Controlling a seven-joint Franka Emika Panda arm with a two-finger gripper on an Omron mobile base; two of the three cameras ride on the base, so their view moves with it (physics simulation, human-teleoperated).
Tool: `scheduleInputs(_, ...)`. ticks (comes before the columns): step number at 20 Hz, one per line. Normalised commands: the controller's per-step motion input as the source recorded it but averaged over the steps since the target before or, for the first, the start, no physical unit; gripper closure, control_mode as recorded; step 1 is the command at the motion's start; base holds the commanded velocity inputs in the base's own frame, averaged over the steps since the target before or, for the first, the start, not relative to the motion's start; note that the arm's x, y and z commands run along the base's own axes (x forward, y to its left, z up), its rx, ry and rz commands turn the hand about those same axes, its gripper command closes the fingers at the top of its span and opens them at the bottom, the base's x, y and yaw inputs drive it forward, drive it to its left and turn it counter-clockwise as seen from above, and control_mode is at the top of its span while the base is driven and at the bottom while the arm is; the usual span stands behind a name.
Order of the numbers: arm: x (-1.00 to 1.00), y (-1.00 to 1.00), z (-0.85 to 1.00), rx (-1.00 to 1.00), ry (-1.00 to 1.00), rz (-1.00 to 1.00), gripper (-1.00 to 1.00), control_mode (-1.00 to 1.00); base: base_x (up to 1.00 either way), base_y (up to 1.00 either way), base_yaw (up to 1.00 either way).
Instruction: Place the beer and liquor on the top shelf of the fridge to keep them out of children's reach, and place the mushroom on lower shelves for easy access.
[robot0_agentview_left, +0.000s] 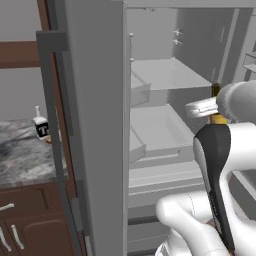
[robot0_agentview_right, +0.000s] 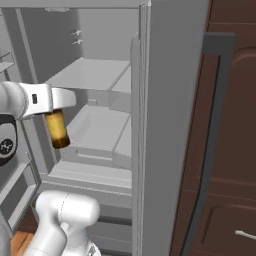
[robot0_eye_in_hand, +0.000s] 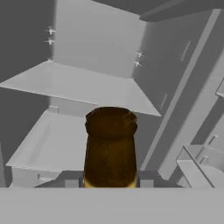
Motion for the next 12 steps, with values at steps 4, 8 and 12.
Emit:
scheduleInputs(4, 0.23, 0.0, 0.32, 0.04, -0.16, 0.0, 1.0, -1.0, 0.0, 0.0, 0.0)
scheduleInputs(8, 0.25, 0.0, 0.35, 0.03, -0.14, 0.0, 1.0, -1.0, 0.0, 0.0, 0.0)
scheduleInputs(12, 0.3, 0.0, 0.29, 0.04, -0.12, 0.0, 1.0, -1.0, 0.0, 0.0, 0.0)
